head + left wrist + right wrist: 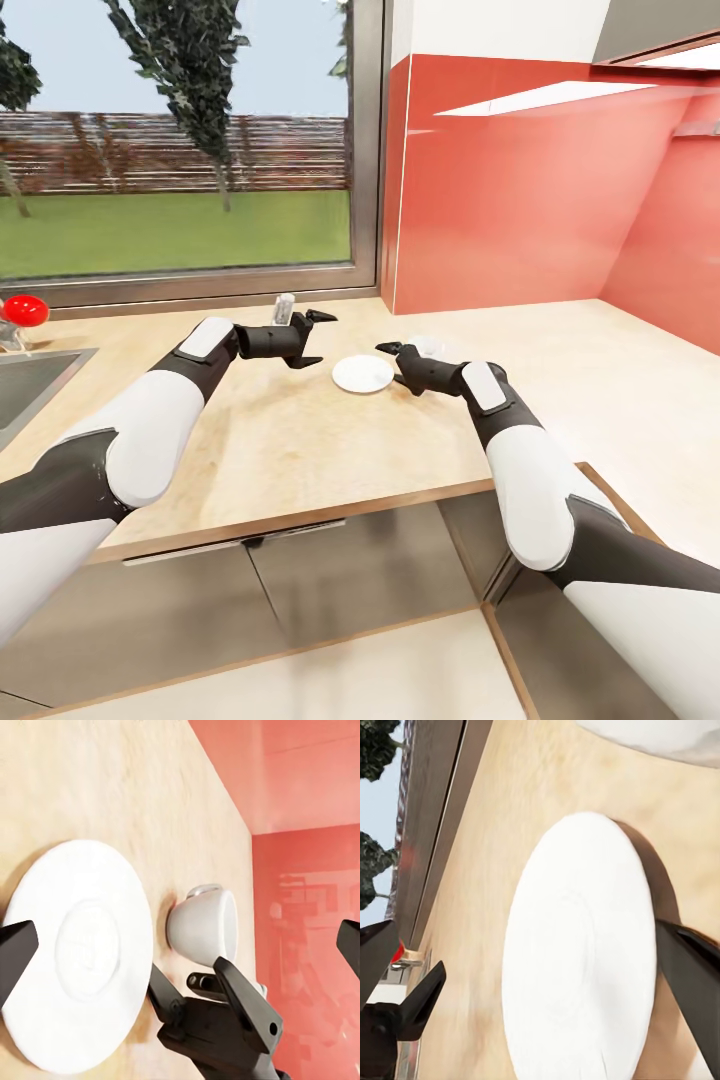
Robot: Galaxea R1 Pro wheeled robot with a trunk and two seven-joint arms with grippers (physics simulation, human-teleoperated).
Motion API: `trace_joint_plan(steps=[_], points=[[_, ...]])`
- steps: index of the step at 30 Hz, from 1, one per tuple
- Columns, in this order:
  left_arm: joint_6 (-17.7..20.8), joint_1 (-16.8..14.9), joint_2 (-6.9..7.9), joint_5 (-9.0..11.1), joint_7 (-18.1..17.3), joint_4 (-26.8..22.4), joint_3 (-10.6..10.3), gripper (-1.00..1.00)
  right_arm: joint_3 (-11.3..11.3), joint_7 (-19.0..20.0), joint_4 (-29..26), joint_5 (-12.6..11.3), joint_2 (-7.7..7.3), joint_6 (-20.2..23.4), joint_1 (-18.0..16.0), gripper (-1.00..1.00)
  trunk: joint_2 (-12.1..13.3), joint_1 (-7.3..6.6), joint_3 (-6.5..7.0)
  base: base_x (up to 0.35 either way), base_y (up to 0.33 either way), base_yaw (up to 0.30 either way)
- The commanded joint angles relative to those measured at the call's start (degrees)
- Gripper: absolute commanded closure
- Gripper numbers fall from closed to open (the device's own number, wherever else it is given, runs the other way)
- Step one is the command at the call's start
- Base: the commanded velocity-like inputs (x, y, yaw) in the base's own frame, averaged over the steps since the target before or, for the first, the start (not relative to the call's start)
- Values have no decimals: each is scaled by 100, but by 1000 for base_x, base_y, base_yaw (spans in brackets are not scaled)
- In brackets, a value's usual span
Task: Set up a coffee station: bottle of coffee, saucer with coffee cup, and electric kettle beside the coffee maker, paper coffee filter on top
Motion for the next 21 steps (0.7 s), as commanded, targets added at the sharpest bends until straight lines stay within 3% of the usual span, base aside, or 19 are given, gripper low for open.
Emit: trace_joint_plan(steps=[1,10,14,16,21], points=[[26,-5,-4,-49,-18,-1,41,-100,-38,11,3,106,7,37,-3,-100,-2,0,-6,0,0,0],[29,-5,-32,-48,-18,42,44,-100,-38,11,5,105,7,37,-4,-100,-2,0,-6,0,0,0],[22,-5,-50,-48,-7,75,-48,-100,-38,11,7,106,7,37,-4,-100,-2,0,-6,0,0,0],[24,-5,-52,-48,-1,79,-115,-100,-38,11,7,106,7,37,-4,-100,-2,0,-6,0,0,0],[19,-5,-56,-49,32,85,-580,-100,-38,11,8,106,7,37,-4,-100,-2,0,-6,0,0,0]])
